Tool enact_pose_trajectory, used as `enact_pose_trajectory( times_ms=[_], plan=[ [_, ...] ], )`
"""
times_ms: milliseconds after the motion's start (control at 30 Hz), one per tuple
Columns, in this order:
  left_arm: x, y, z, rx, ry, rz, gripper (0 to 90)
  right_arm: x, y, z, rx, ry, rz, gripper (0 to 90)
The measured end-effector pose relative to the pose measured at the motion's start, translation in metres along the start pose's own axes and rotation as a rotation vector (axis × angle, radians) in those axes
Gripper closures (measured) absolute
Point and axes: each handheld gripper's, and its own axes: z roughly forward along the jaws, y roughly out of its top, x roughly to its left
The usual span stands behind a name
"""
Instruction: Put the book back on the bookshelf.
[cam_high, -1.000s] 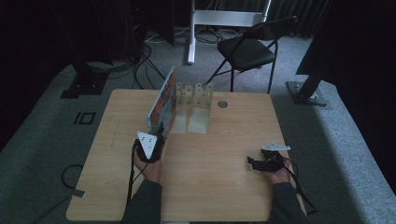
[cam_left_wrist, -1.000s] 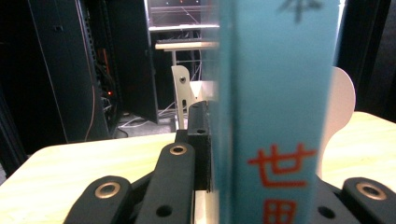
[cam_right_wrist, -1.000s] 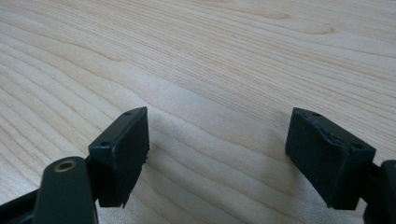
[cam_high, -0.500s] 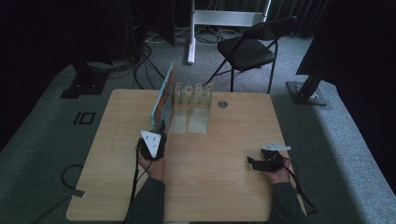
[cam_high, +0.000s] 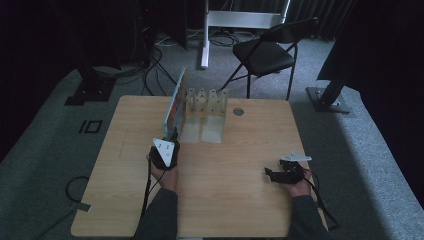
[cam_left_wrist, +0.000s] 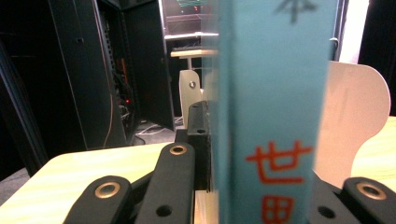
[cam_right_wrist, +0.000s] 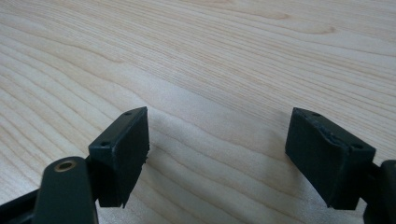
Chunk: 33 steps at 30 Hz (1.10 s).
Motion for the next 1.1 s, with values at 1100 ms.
enact_pose_trajectory(
  times_ms=[1100],
  plan=[
    [-0.007,-0.009,0.018,0.012,0.036,0.028,80.8,-0.002,0.0,-0.001,-0.007,0.014,0.018,21.5]
  ],
)
